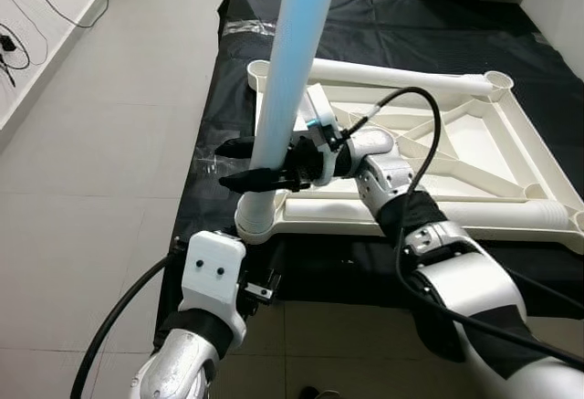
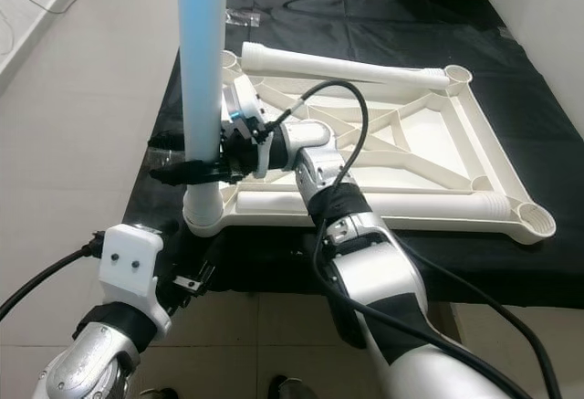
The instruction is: Building children table
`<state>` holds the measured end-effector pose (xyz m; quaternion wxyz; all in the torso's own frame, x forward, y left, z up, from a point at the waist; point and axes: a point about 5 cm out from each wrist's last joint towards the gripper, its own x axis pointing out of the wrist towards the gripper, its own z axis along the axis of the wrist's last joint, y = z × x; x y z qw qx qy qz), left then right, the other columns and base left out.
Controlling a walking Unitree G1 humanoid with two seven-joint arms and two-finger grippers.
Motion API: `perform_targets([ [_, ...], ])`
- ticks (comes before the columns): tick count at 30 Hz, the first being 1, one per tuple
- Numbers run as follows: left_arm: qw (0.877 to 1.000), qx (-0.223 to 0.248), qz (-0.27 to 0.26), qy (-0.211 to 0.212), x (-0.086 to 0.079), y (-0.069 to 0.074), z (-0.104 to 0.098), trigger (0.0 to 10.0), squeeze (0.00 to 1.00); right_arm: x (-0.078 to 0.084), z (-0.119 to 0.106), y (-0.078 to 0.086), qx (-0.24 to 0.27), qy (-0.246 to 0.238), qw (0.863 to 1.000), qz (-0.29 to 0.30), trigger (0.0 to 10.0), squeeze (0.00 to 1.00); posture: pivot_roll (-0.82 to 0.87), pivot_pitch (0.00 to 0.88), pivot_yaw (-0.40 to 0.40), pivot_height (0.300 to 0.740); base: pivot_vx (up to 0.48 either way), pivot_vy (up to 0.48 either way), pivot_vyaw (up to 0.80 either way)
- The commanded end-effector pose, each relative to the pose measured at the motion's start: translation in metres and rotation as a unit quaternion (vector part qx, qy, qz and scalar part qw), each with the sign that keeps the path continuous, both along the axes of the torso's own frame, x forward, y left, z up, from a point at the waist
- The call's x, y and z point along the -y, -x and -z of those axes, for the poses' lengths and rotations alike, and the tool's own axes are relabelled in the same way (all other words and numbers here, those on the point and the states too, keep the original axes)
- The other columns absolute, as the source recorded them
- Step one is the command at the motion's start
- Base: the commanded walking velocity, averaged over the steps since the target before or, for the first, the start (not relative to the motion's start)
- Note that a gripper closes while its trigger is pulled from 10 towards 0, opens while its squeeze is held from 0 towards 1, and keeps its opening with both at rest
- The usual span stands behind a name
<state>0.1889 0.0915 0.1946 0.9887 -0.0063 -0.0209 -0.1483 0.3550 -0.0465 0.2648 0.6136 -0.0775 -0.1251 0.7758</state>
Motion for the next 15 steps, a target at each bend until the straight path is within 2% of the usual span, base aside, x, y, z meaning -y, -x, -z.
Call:
perform_targets([
  [1,1.0,-0.005,0.007,-0.002,0.001,-0.001,0.004,10.0,0.0,0.0,0.037,0.004,-0.064,0.057,0.996,-0.01,10.0,0.0,0.16,0.222,-0.085,0.74,0.0,0.0,0.0],
  [10,1.0,0.0,0.007,-0.001,0.002,-0.005,0.003,10.0,0.0,-0.01,0.034,-0.001,-0.063,0.082,0.994,0.031,10.0,0.0,0.15,0.217,-0.094,0.74,0.0,0.0,0.0],
  [15,1.0,0.003,0.004,-0.002,0.001,-0.006,0.003,10.0,0.0,-0.019,0.036,0.0,-0.069,0.1,0.992,0.035,10.0,0.0,0.15,0.216,-0.097,0.74,0.0,0.0,0.0],
])
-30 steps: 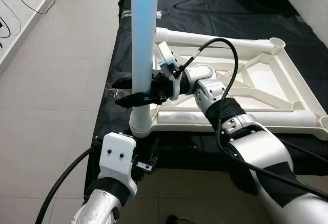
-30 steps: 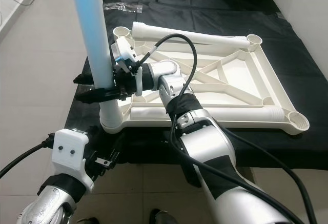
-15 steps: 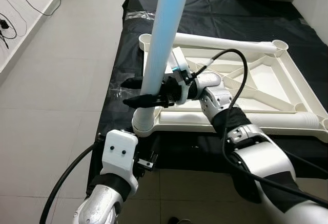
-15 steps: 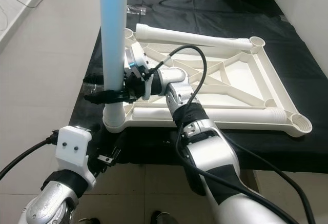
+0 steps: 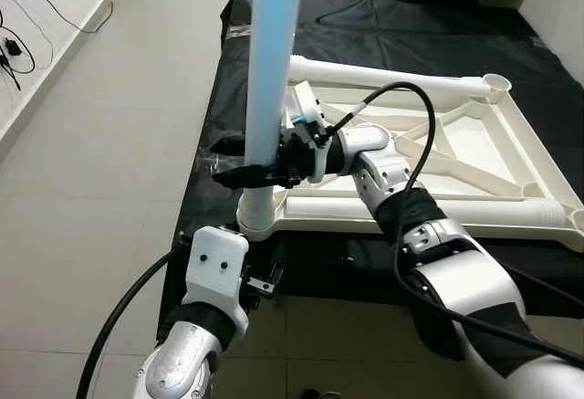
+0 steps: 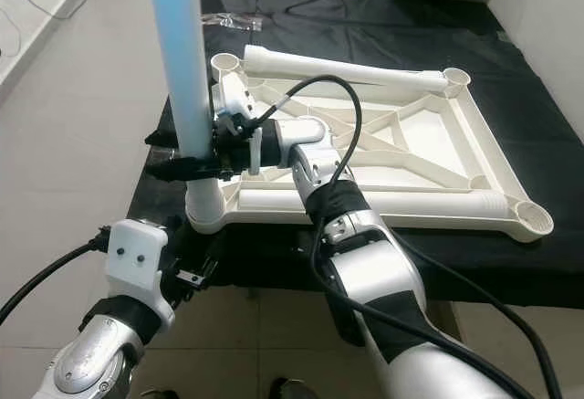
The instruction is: Building children table
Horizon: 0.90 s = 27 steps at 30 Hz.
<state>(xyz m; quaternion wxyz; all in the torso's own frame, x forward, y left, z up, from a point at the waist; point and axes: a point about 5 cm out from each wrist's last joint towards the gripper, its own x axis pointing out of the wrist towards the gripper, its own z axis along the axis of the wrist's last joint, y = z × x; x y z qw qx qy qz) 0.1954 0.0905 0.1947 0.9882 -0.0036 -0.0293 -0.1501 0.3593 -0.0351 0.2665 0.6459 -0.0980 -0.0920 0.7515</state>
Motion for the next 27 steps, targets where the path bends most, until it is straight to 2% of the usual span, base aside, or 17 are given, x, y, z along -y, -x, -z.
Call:
perform_targets([
  [1,1.0,-0.006,0.002,0.0,0.0,0.0,0.003,10.0,0.0,-0.01,0.04,0.004,-0.069,0.07,0.995,-0.004,10.0,0.0,0.15,0.216,-0.096,0.74,0.0,0.0,0.0],
  [5,1.0,-0.005,0.003,0.0,0.001,0.0,0.003,10.0,0.0,-0.011,0.042,0.004,-0.073,0.07,0.995,0.005,10.0,0.0,0.15,0.215,-0.099,0.74,0.0,0.0,0.0],
  [10,1.0,-0.001,-0.001,0.0,-0.001,-0.002,0.003,10.0,0.0,-0.011,0.049,0.0,-0.081,0.062,0.993,0.056,10.0,0.0,0.14,0.215,-0.1,0.74,0.0,0.0,0.0],
  [14,1.0,0.002,0.001,0.0,0.001,-0.004,0.004,10.0,0.0,-0.01,0.055,-0.007,-0.105,0.038,0.984,0.139,10.0,0.0,0.14,0.207,-0.097,0.74,0.0,0.0,0.0],
  [21,1.0,0.004,0.0,-0.001,0.0,-0.006,0.004,10.0,0.0,0.0,0.059,-0.01,-0.107,0.016,0.978,0.18,10.0,0.0,0.14,0.203,-0.098,0.74,0.0,0.0,0.0],
  [27,1.0,0.007,-0.002,-0.004,-0.003,-0.007,0.004,10.0,0.0,0.005,0.059,-0.009,-0.086,0.013,0.975,0.205,10.0,0.0,0.13,0.201,-0.094,0.74,0.0,0.0,0.0],
])
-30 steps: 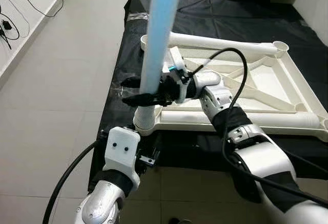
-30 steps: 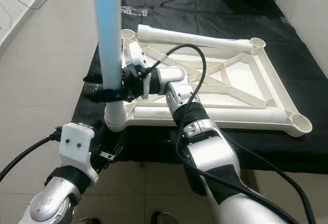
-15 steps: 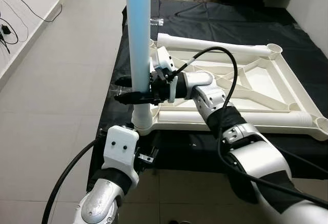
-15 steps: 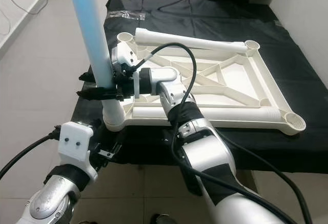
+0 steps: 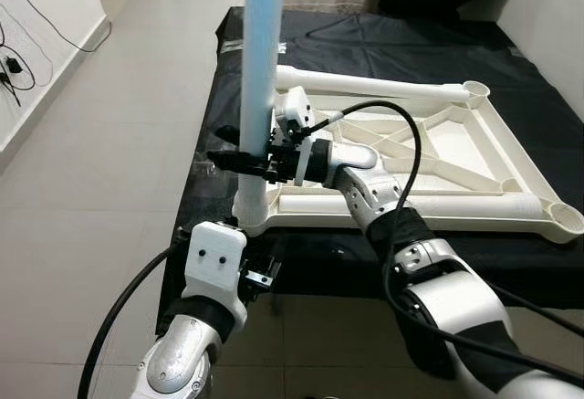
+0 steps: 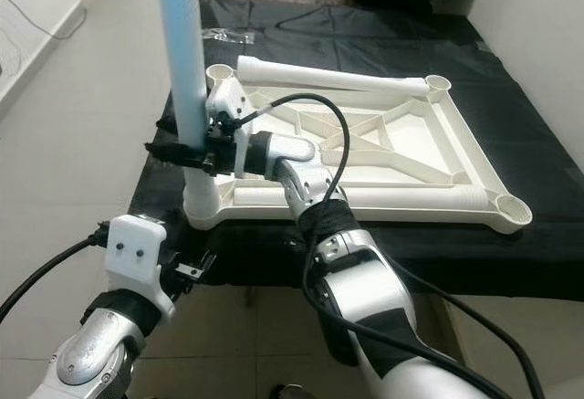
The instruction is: Building children table
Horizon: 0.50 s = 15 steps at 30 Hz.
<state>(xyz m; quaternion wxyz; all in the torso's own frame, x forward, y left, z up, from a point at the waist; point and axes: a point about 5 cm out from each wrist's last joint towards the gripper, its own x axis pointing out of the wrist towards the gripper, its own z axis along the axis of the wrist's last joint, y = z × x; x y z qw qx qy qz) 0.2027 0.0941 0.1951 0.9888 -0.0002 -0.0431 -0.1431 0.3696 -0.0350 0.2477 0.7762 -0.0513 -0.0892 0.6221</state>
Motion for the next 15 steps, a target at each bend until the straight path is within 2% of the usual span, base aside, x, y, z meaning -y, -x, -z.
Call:
perform_targets([
  [1,1.0,-0.007,0.004,-0.003,0.0,-0.001,0.004,10.0,0.0,0.005,0.04,0.001,-0.061,0.06,0.996,0.031,10.0,0.0,0.13,0.199,-0.093,0.74,0.0,0.0,0.0],
  [11,1.0,0.0,0.002,-0.006,-0.002,-0.004,0.003,10.0,0.0,0.004,0.044,-0.005,-0.071,0.091,0.985,0.128,10.0,0.0,0.13,0.196,-0.096,0.74,0.0,0.0,0.0],
  [14,1.0,0.0,0.002,-0.006,-0.002,-0.004,0.004,10.0,0.0,0.01,0.046,-0.012,-0.083,0.076,0.972,0.204,10.0,0.0,0.13,0.191,-0.097,0.74,0.0,0.0,0.0],
  [15,1.0,0.0,0.002,-0.006,-0.002,-0.004,0.004,10.0,0.0,0.01,0.046,-0.012,-0.083,0.076,0.972,0.204,10.0,0.0,0.13,0.191,-0.097,0.74,0.0,0.0,0.0],
])
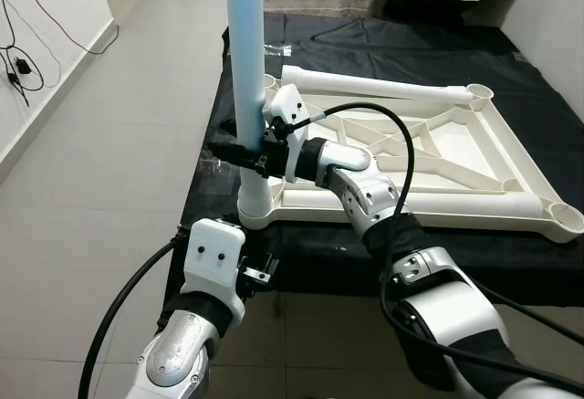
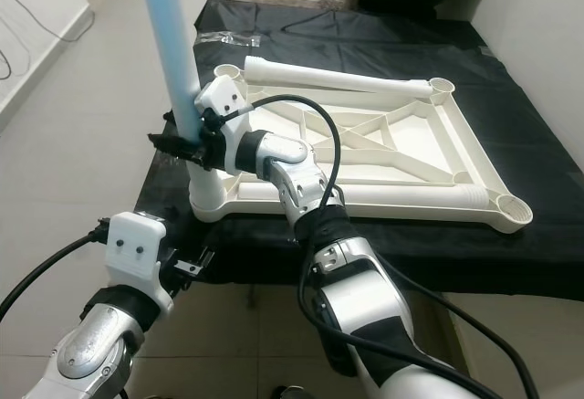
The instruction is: Building children table
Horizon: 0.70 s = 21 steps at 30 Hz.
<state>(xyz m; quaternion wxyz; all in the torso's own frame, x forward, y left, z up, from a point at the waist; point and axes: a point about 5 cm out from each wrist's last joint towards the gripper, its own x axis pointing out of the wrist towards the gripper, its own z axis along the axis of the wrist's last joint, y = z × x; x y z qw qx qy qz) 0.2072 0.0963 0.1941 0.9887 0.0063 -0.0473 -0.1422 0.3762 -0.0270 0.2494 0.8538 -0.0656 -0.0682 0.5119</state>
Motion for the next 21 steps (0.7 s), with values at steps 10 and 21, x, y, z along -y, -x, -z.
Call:
perform_targets([
  [10,1.0,-0.006,0.003,-0.004,-0.002,-0.001,0.005,10.0,0.0,0.041,0.058,-0.011,-0.096,0.029,0.974,0.204,10.0,0.0,0.13,0.184,-0.092,0.74,0.0,0.0,0.0],
  [21,1.0,-0.004,0.003,-0.007,-0.003,-0.002,0.006,10.0,0.0,0.066,0.062,-0.017,-0.1,-0.008,0.919,0.381,10.0,0.0,0.13,0.175,-0.084,0.74,0.0,0.0,0.0],
])
